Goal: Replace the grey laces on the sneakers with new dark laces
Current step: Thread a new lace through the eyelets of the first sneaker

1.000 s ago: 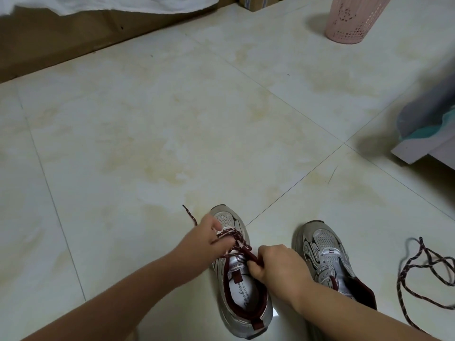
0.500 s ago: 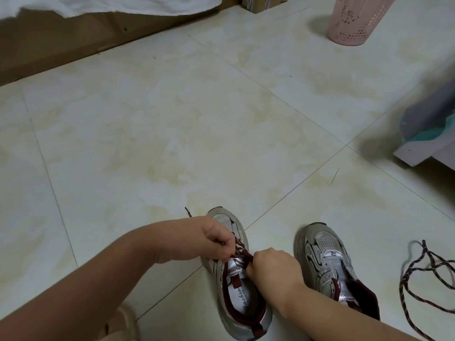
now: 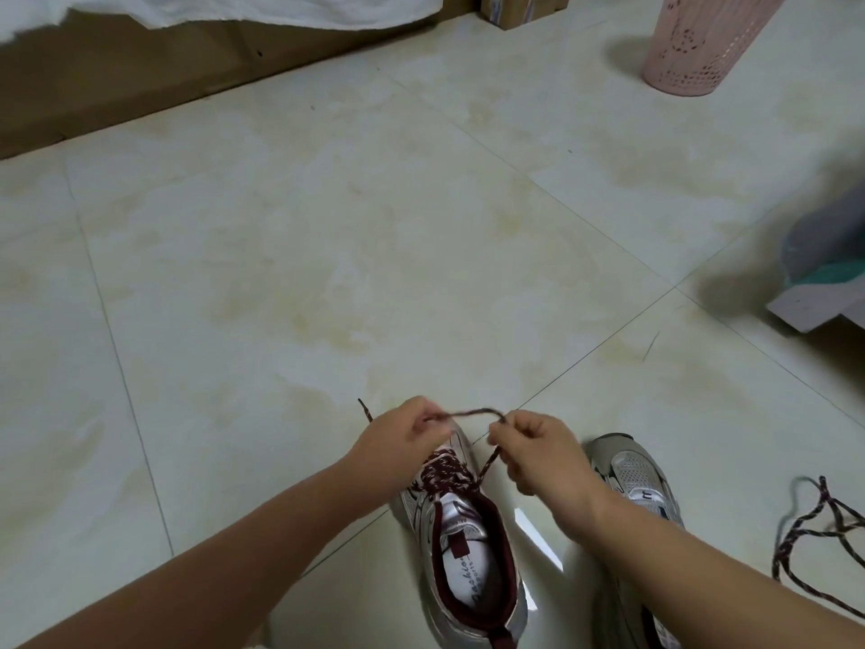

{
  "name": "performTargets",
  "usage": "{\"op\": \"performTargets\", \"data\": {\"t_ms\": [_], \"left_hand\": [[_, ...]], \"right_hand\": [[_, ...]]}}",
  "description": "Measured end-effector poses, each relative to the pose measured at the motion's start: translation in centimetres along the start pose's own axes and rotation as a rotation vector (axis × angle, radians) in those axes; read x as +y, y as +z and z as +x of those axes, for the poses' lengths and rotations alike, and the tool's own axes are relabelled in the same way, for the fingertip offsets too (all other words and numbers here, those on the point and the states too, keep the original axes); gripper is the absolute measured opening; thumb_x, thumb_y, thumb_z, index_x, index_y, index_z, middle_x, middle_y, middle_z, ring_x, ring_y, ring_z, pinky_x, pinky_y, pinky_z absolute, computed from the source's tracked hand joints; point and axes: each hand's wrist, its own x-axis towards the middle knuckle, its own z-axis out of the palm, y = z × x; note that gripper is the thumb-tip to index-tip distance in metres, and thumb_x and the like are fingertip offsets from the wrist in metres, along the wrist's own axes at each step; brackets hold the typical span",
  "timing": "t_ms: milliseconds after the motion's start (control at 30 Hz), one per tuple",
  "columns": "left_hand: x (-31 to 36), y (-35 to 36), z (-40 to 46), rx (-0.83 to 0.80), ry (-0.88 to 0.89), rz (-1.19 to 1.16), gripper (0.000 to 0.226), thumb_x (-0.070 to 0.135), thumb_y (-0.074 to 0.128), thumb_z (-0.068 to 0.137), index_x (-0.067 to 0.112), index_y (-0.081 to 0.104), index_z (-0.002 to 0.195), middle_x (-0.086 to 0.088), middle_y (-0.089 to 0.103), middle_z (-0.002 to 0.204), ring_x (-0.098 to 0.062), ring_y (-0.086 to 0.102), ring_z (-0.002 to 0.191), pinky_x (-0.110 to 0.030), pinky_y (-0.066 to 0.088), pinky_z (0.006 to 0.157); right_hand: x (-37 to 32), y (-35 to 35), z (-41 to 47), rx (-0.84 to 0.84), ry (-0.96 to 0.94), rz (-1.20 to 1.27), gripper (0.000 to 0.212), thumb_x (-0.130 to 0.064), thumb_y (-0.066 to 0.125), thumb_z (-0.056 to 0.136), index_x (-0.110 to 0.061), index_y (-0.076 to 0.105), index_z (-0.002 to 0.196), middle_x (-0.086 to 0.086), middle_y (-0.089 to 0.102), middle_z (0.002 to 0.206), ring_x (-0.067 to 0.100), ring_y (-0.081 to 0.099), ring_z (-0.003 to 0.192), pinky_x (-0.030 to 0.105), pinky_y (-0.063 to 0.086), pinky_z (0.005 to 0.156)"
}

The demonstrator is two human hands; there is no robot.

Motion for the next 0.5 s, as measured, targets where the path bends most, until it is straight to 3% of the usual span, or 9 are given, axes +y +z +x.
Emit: {"op": "performTargets", "data": {"t_ms": [67,200,267,333,367,433,500], "left_hand": [[-2.7,0.8,-0.3,0.018,-0.047,0.251,0.016,0.020,0.048,0.093,0.015,0.056,0.106,0.004,0.056,0.097,-0.012,0.053,0.091,-0.022,0.043,0.082],[-6.3,2.0,-1.4,-0.034,0.039,0.646,0.007,0.023,0.050,0.088,0.018,0.053,0.092,0.004,0.041,0.091,-0.015,0.044,0.092,-0.025,0.037,0.077],[-6.4,2.1,-1.5,-0.021,0.102,0.686,0.014,0.032,0.046,0.086,0.019,0.049,0.081,0.007,0.036,0.081,-0.014,0.040,0.086,-0.025,0.032,0.069],[-5.4,1.7,-1.2,0.030,0.122,0.507,0.018,0.031,0.044,0.085,0.021,0.041,0.070,0.011,0.036,0.072,-0.012,0.040,0.075,-0.025,0.030,0.064],[-4.6,1.5,-1.1,0.038,0.099,0.375,0.022,0.025,0.047,0.087,0.022,0.039,0.067,0.010,0.040,0.068,-0.011,0.041,0.068,-0.026,0.032,0.063],[-2.9,0.6,-0.9,0.011,0.064,0.146,0.027,0.016,0.053,0.089,0.024,0.046,0.064,0.006,0.050,0.059,-0.009,0.047,0.058,-0.024,0.038,0.060],[-1.4,-0.2,-0.8,-0.004,0.082,0.033,0.027,0.017,0.059,0.087,0.025,0.054,0.062,0.007,0.050,0.051,-0.008,0.046,0.049,-0.019,0.037,0.054]], "right_hand": [[0.0,-0.7,0.8,0.062,0.101,0.055,0.023,-0.007,0.048,0.092,-0.006,0.052,0.069,0.002,0.038,0.051,0.011,0.030,0.041,0.020,0.023,0.041],[1.4,-1.3,1.5,0.053,0.233,0.017,0.020,-0.006,0.046,0.093,-0.001,0.054,0.075,0.007,0.041,0.053,0.015,0.032,0.043,0.022,0.024,0.044],[1.8,-1.1,1.5,0.100,0.235,-0.121,0.017,-0.010,0.048,0.093,0.005,0.056,0.097,0.013,0.050,0.066,0.021,0.040,0.055,0.028,0.031,0.053],[1.5,-0.8,1.3,0.192,0.169,-0.339,0.049,-0.015,0.051,0.092,0.002,0.036,0.135,0.017,0.057,0.103,0.027,0.051,0.084,0.030,0.038,0.073],[1.0,-0.7,1.0,0.194,0.093,-0.404,0.063,-0.016,0.053,0.090,-0.008,0.023,0.145,0.015,0.054,0.117,0.025,0.053,0.097,0.028,0.038,0.082],[-0.5,0.2,-0.1,0.026,-0.118,-0.478,0.071,-0.015,0.059,0.085,-0.026,0.023,0.146,-0.001,0.052,0.105,0.008,0.051,0.091,0.019,0.036,0.079],[-1.0,1.5,-0.7,-0.162,-0.272,-0.591,0.054,-0.016,0.064,0.081,-0.029,0.048,0.131,-0.011,0.046,0.085,-0.001,0.043,0.071,0.017,0.036,0.070]]}}
